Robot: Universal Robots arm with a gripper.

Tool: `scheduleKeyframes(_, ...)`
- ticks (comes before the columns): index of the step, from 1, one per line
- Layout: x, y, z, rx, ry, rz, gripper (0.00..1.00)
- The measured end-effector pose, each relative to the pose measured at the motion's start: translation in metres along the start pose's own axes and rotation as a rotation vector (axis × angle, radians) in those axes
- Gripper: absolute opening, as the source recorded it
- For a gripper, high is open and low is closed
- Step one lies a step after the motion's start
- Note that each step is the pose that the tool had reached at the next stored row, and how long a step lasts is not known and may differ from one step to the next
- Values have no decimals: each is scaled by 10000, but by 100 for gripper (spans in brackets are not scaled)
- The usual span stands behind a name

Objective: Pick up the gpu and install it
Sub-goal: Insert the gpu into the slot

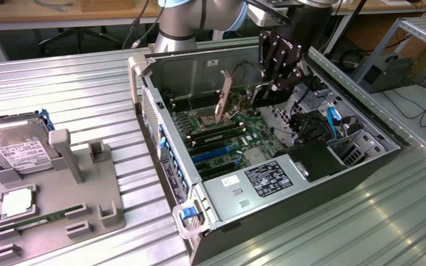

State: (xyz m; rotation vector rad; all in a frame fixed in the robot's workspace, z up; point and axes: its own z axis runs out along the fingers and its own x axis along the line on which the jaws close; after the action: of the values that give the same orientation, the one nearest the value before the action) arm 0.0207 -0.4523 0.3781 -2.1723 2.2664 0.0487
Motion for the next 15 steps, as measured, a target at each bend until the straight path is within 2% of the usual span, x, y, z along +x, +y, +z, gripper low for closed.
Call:
scheduleKeyframes(4,0,18,25,0,-1,1,27)
scheduleKeyframes(9,-3,85,101,10,0,0,27)
scheduleKeyframes(15,-14,109,111,11,-1,0,27)
